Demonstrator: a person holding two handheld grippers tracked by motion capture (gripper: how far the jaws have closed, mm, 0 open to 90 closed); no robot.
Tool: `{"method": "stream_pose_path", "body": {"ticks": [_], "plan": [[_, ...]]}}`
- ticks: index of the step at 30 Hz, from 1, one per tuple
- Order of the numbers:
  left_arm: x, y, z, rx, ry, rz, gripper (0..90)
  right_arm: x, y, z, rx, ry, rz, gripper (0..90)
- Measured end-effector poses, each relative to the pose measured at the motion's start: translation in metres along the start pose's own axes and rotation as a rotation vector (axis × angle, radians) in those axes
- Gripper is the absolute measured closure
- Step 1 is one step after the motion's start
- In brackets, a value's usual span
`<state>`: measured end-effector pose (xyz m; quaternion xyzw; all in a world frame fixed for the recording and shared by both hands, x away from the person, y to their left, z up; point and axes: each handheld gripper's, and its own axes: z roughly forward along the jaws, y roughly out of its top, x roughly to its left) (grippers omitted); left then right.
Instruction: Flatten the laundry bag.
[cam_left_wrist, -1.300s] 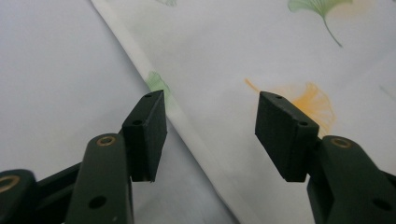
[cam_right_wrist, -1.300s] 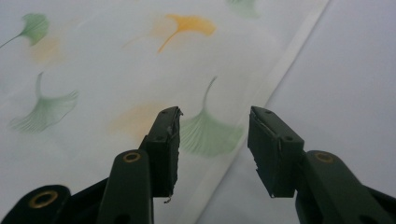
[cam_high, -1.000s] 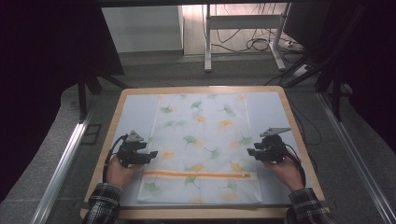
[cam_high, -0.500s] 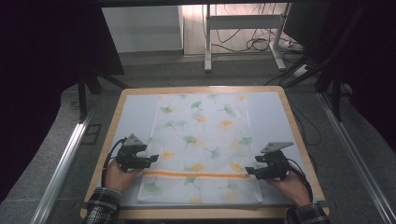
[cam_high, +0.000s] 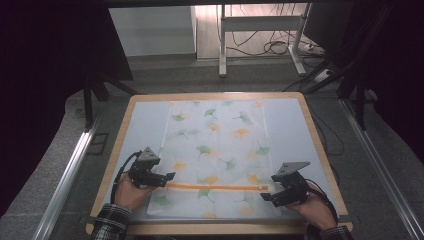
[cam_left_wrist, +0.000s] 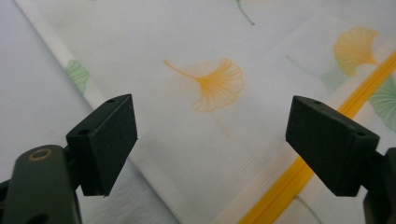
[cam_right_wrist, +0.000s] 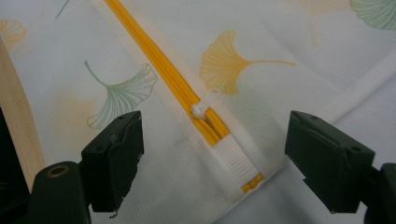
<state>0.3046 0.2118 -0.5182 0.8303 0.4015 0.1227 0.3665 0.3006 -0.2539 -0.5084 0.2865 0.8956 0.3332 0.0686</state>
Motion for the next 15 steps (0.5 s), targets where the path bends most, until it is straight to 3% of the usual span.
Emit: {"method": "stream_pose_path", "body": {"ticks": [8, 15], "plan": [[-0.010, 0.003, 0.003, -0.003, -0.015, 0.060, 11.4, 0.004, -0.005, 0.008, 0.044, -0.013, -0.093, 14.4], [-0.016, 0.005, 0.004, -0.005, -0.011, 0.092, 12.3, 0.006, -0.008, 0.011, 0.039, -0.023, -0.154, 10.5]]}}
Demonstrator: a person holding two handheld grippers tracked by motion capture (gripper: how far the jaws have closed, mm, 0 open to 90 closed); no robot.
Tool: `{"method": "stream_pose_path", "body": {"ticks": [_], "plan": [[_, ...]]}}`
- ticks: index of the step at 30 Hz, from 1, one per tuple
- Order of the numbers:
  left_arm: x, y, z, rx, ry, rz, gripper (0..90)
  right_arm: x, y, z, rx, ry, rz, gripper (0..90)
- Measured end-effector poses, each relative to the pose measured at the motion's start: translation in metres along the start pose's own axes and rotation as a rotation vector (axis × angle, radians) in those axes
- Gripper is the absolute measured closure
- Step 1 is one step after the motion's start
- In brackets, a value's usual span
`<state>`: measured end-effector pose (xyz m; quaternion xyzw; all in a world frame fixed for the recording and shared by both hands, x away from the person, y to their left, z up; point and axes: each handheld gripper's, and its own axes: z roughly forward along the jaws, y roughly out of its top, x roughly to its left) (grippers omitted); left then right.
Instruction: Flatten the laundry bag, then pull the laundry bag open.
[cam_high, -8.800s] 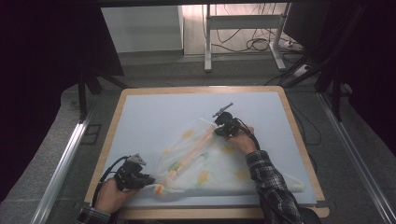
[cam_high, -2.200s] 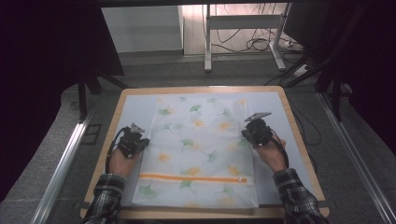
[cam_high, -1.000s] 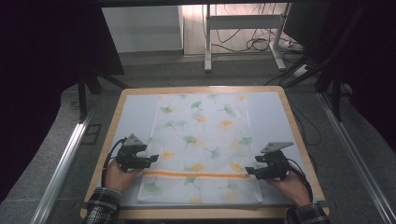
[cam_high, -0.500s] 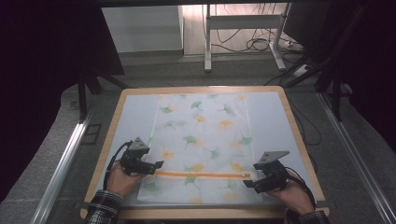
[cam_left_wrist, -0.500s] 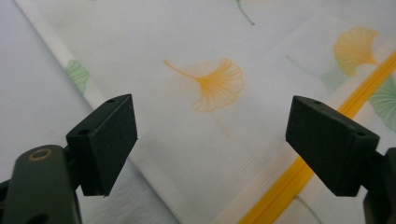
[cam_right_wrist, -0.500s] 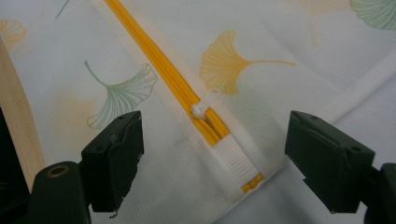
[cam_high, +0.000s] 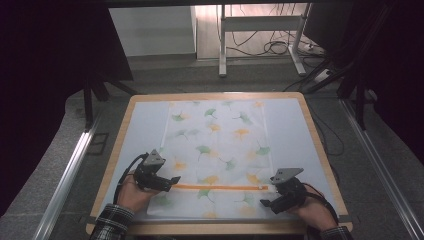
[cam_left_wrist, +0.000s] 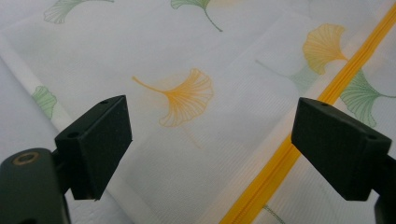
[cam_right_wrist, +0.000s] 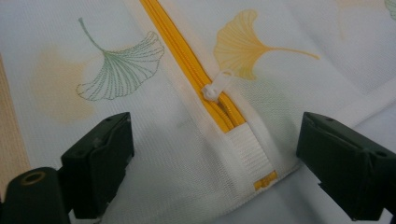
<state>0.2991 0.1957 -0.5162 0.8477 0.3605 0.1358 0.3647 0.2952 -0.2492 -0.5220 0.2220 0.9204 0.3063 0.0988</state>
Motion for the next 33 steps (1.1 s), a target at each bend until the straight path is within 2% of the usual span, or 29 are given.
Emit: {"method": "stream_pose_path", "body": {"ticks": [6, 17, 27, 30, 33], "plan": [[-0.006, 0.005, 0.002, -0.016, -0.023, 0.008, 13.5, 0.001, -0.001, 0.001, -0.008, -0.004, 0.001, 9.8], [-0.022, 0.021, 0.014, -0.042, -0.136, 0.041, 29.0, 0.000, -0.003, 0.000, -0.019, 0.007, -0.011, 8.9], [-0.049, 0.047, 0.037, -0.030, -0.214, 0.129, 44.9, 0.000, -0.003, 0.002, -0.015, 0.014, -0.024, 5.5], [-0.057, 0.053, 0.045, -0.048, -0.240, 0.132, 43.2, 0.000, -0.003, 0.002, -0.016, 0.013, -0.026, 5.5], [-0.063, 0.060, 0.055, -0.040, -0.288, 0.135, 43.2, 0.000, -0.003, 0.002, -0.016, 0.014, -0.025, 5.6]]}}
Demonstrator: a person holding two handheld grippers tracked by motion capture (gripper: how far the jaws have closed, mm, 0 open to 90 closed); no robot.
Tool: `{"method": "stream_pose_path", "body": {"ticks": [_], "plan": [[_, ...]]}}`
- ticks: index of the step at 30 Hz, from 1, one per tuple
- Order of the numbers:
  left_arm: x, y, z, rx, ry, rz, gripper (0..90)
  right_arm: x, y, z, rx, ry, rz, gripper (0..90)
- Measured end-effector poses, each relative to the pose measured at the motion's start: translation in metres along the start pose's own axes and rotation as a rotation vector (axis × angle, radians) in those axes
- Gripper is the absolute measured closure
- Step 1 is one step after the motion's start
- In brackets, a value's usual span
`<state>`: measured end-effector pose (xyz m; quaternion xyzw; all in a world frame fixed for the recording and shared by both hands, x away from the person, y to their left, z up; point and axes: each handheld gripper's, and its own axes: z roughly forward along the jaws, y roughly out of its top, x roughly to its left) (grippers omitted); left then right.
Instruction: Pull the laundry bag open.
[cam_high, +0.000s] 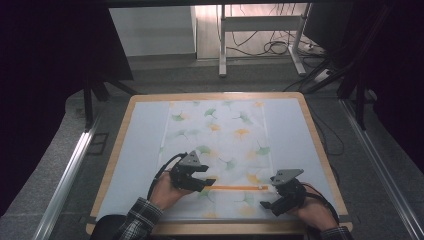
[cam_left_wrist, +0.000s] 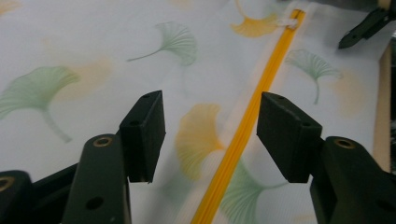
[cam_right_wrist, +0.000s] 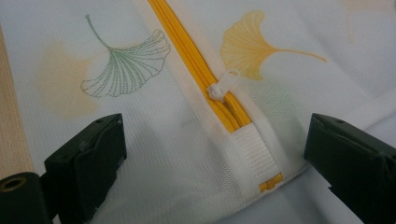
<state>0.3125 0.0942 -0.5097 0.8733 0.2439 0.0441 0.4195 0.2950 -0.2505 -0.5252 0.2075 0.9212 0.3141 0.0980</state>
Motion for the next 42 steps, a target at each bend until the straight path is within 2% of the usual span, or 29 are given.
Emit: {"method": "stream_pose_path", "body": {"ticks": [5, 8, 10, 11, 13, 18, 24, 30, 32, 33, 35, 37, 38, 40, 42], "plan": [[-0.010, 0.010, 0.021, 0.026, -0.041, 0.069, 53.9, 0.000, 0.000, 0.000, -0.004, 0.003, 0.004, 5.8], [-0.014, 0.018, 0.032, 0.038, -0.064, 0.112, 66.7, 0.000, -0.001, 0.000, -0.004, 0.004, 0.004, 5.8], [-0.017, 0.024, 0.039, 0.052, -0.074, 0.158, 74.9, 0.000, -0.001, 0.000, -0.005, 0.002, 0.006, 5.8], [-0.019, 0.028, 0.044, 0.063, -0.073, 0.184, 77.0, 0.000, -0.001, 0.000, -0.005, 0.001, 0.007, 5.8], [-0.022, 0.033, 0.052, 0.067, -0.083, 0.201, 81.5, 0.000, -0.001, 0.000, -0.006, 0.001, 0.009, 5.8], [-0.030, 0.049, 0.074, 0.054, -0.131, 0.203, 76.7, 0.000, -0.001, 0.000, -0.009, 0.002, 0.008, 5.9], [-0.039, 0.066, 0.098, 0.059, -0.163, 0.221, 70.4, 0.000, -0.001, 0.000, -0.011, 0.000, 0.008, 5.8], [-0.044, 0.076, 0.117, 0.067, -0.157, 0.225, 61.7, 0.000, -0.002, 0.000, -0.012, 0.002, 0.012, 5.9], [-0.046, 0.076, 0.123, 0.061, -0.162, 0.211, 57.2, 0.000, -0.002, 0.000, -0.012, 0.002, 0.012, 5.9], [-0.045, 0.077, 0.125, 0.073, -0.163, 0.222, 56.7, 0.000, -0.002, 0.000, -0.013, 0.002, 0.012, 5.9], [-0.044, 0.076, 0.129, 0.089, -0.169, 0.214, 56.9, 0.000, -0.002, 0.000, -0.013, 0.002, 0.013, 5.8], [-0.043, 0.077, 0.130, 0.086, -0.185, 0.198, 60.9, 0.000, -0.002, 0.000, -0.013, 0.003, 0.013, 5.9], [-0.043, 0.077, 0.129, 0.100, -0.196, 0.204, 63.8, 0.000, -0.002, 0.000, -0.013, 0.002, 0.013, 5.9], [-0.048, 0.077, 0.128, 0.114, -0.188, 0.226, 69.6, 0.000, -0.002, 0.000, -0.013, 0.002, 0.014, 5.9], [-0.050, 0.078, 0.127, 0.122, -0.179, 0.232, 70.7, 0.000, -0.002, 0.000, -0.014, 0.001, 0.014, 5.9]]}}
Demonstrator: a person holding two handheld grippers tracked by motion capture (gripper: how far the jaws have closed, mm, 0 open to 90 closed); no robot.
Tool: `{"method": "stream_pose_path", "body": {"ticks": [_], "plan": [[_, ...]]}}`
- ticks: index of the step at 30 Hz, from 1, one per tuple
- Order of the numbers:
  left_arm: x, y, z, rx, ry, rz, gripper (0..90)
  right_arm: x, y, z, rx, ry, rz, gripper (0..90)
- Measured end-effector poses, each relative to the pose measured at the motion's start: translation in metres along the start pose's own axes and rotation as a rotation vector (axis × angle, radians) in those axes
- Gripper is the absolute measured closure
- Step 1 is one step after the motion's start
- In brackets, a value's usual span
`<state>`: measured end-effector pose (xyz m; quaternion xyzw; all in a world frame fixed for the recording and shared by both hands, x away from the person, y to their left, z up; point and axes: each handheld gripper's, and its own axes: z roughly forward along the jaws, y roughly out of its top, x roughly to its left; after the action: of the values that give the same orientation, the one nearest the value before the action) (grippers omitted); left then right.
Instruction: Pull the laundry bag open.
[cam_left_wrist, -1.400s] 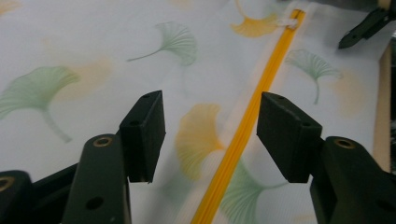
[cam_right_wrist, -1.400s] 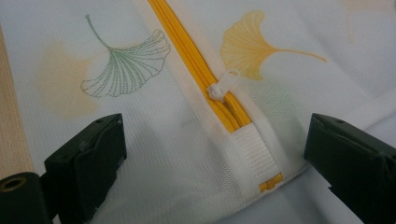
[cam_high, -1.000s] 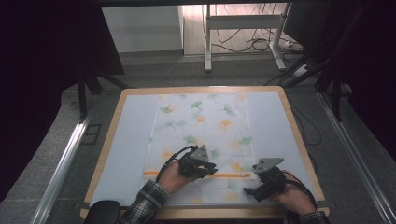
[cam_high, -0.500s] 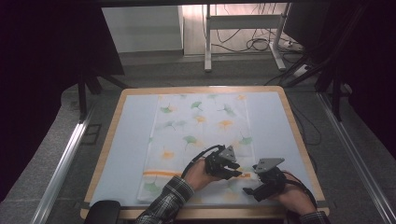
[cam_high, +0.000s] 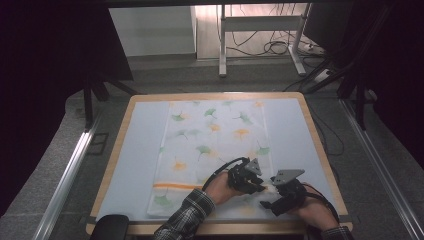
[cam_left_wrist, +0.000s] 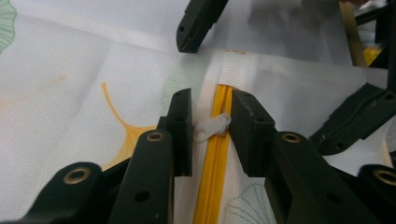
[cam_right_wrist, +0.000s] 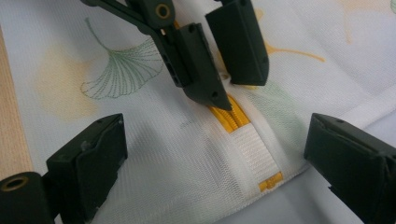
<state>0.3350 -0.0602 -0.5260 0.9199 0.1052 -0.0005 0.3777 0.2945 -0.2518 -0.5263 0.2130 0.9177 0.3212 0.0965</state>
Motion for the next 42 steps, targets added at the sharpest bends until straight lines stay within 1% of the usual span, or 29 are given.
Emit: {"method": "stream_pose_path", "body": {"ticks": [3, 4, 5, 7, 10, 13, 15, 17, 19, 21, 24, 25, 27, 30, 31, 35, 39, 42], "plan": [[-0.001, -0.001, -0.004, 0.001, -0.001, 0.005, 74.4, 0.000, 0.000, 0.000, 0.000, 0.000, 0.001, 5.9], [-0.002, -0.002, -0.004, -0.011, -0.004, -0.014, 74.9, 0.000, 0.000, 0.000, 0.000, -0.002, 0.001, 5.9], [-0.001, -0.004, -0.005, -0.013, -0.010, -0.015, 75.5, 0.000, 0.000, 0.000, 0.000, -0.001, 0.001, 5.9], [0.000, -0.005, -0.008, -0.014, -0.006, -0.010, 80.5, 0.000, 0.000, 0.000, 0.000, -0.001, 0.001, 5.9], [0.001, -0.005, -0.010, -0.012, -0.018, -0.010, 83.9, 0.000, 0.000, 0.000, 0.000, -0.002, 0.001, 5.9], [-0.001, -0.004, -0.011, -0.014, -0.026, -0.001, 84.4, 0.000, 0.000, 0.000, 0.000, -0.003, 0.002, 5.9], [-0.003, -0.003, -0.011, -0.006, -0.032, 0.012, 84.6, 0.000, 0.000, 0.000, -0.001, -0.002, 0.002, 5.9], [-0.004, -0.002, -0.011, -0.001, -0.030, 0.014, 84.4, 0.000, 0.000, 0.000, -0.001, -0.002, 0.003, 5.9], [-0.005, -0.001, -0.008, 0.019, -0.036, 0.022, 84.0, 0.000, 0.000, 0.000, -0.001, -0.003, 0.003, 5.9], [-0.006, -0.001, -0.006, 0.033, -0.028, 0.035, 83.5, 0.000, 0.000, 0.000, -0.002, -0.003, 0.002, 5.9], [-0.005, -0.002, -0.005, 0.024, -0.024, 0.026, 86.8, 0.000, 0.000, 0.000, -0.002, -0.004, 0.002, 5.9], [-0.005, -0.002, -0.005, 0.023, -0.030, 0.019, 87.6, 0.000, 0.000, 0.000, -0.002, -0.004, 0.002, 5.9], [-0.005, -0.003, -0.005, 0.022, -0.025, 0.021, 89.6, 0.000, 0.000, 0.000, -0.002, -0.004, 0.003, 5.9], [-0.004, -0.004, -0.006, 0.014, -0.015, -0.008, 90.0, 0.001, 0.000, 0.000, 0.000, -0.008, 0.009, 6.8], [-0.003, -0.004, -0.006, 0.013, -0.023, -0.024, 90.0, 0.001, 0.001, 0.000, 0.001, -0.013, 0.013, 7.5], [0.000, -0.005, -0.008, 0.012, -0.042, -0.051, 90.0, 0.001, 0.001, 0.000, 0.003, -0.017, 0.022, 9.6], [0.002, -0.009, -0.012, 0.017, -0.050, -0.054, 90.0, 0.000, 0.001, -0.001, 0.003, -0.022, 0.023, 11.3], [0.002, -0.010, -0.014, 0.022, -0.045, -0.057, 90.0, 0.000, 0.001, -0.001, 0.001, -0.025, 0.024, 13.4]]}}
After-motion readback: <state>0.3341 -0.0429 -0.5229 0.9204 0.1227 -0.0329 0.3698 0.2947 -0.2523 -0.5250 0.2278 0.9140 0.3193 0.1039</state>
